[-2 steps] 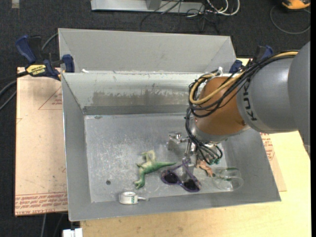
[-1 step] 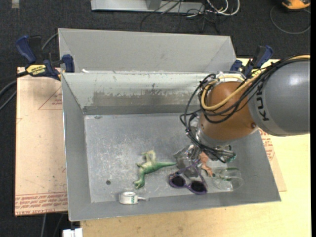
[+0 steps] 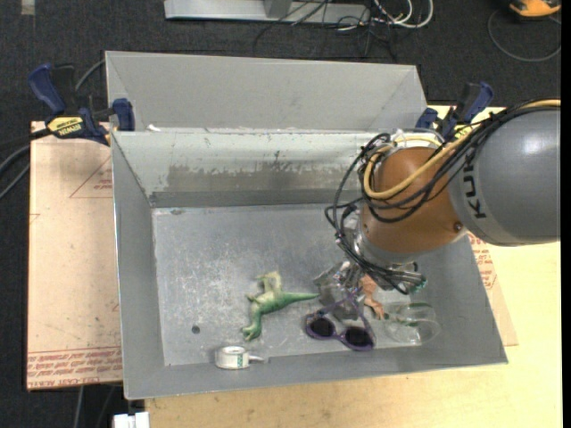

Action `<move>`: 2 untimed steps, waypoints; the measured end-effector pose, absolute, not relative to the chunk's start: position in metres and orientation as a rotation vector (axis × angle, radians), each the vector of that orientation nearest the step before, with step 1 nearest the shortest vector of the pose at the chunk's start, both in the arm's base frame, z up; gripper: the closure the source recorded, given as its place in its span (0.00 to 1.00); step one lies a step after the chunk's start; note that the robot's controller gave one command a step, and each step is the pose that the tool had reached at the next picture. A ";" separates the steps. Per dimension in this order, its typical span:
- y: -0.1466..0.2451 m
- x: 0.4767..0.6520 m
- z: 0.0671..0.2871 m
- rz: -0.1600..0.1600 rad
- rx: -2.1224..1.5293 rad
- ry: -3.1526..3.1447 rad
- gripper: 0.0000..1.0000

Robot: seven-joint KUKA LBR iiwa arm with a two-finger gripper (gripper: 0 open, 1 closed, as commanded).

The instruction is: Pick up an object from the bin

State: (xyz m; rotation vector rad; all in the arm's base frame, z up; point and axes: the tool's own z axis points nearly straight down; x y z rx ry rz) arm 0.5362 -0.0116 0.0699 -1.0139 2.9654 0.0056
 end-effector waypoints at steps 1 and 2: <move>0.078 0.510 0.092 0.014 -0.129 3.133 0.00; 0.075 0.510 0.092 0.010 -0.126 3.133 0.00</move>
Offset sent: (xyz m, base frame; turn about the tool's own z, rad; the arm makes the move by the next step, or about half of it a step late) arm 0.0000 0.0000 0.0000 0.0000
